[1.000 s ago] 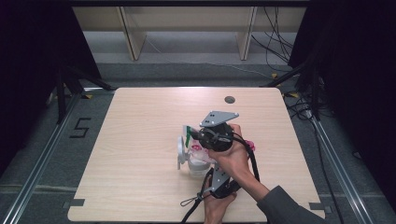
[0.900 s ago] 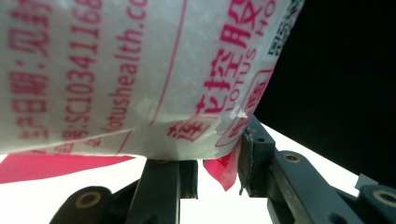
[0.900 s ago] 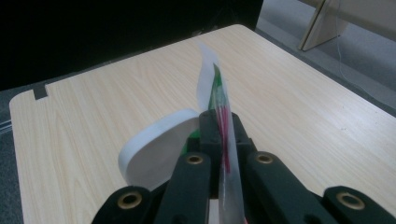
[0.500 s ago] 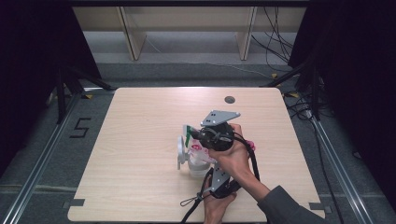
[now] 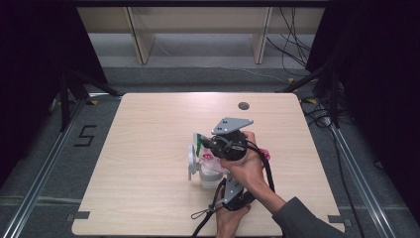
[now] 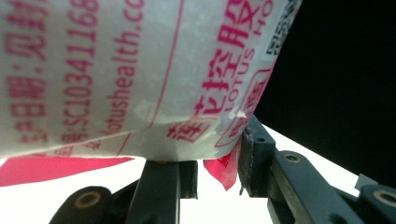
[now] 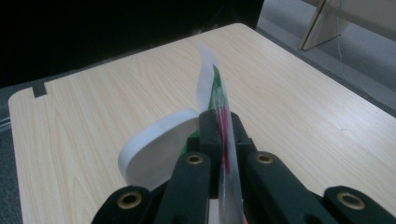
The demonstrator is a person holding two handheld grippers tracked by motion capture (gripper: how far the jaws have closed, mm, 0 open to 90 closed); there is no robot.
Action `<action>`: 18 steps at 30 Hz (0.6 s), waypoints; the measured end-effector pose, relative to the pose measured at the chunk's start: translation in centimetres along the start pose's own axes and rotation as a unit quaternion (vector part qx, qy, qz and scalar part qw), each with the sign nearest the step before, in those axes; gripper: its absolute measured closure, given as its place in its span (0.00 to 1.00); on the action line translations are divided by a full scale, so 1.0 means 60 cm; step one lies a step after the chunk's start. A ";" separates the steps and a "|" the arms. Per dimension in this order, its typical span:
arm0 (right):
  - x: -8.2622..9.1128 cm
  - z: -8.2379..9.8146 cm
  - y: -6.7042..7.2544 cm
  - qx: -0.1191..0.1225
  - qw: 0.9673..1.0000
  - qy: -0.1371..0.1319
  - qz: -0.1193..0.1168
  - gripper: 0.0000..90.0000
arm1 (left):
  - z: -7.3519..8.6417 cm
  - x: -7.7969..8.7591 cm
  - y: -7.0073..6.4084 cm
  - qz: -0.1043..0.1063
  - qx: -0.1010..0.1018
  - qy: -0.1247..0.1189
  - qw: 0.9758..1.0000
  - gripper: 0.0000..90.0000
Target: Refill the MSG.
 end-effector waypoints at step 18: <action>-0.006 -0.005 0.004 0.006 1.000 0.004 0.001 1.00 | -0.005 -0.004 -0.003 0.001 0.027 -0.028 0.999 0.79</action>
Point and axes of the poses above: each handheld gripper's, and its own axes: x roughly backward along the jaws, z roughly out of its underside, y roughly to its left, the point moved 3 cm from there along -x, roughly forward along the jaws, and after that the axes turned 9 degrees about -y, right-handed, at the moved point
